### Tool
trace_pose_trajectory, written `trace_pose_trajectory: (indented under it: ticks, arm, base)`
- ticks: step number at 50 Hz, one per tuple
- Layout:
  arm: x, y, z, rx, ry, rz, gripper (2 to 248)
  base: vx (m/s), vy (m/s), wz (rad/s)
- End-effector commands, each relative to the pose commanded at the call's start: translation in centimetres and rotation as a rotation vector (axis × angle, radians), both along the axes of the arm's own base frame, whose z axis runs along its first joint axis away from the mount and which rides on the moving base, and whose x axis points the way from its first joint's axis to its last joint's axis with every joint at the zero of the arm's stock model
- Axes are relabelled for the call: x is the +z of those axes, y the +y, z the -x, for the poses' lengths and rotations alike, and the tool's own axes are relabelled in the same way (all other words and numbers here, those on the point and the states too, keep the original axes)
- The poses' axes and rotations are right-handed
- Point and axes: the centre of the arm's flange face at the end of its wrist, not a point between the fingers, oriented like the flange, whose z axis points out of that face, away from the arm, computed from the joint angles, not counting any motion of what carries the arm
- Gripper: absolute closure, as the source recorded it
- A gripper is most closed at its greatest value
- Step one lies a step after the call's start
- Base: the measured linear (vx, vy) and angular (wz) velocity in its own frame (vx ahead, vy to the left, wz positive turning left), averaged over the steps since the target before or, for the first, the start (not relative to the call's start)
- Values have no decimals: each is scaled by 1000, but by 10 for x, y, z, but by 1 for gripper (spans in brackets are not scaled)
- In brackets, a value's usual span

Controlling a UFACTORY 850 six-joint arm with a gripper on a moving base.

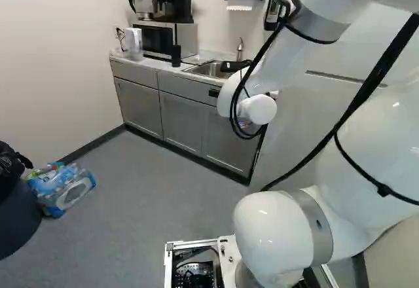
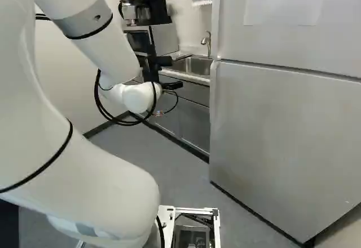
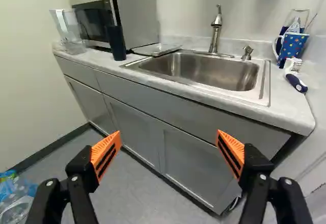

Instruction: Rinse the cup and place it in the tray

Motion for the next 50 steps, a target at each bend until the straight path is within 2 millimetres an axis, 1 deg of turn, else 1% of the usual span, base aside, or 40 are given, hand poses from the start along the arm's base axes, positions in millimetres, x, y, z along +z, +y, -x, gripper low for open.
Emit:
trace_pose_trajectory:
  ticks: [50]
  arm:
    - [43,-34,-36,-80,-2,0,3]
  base:
    - [0,0,0]
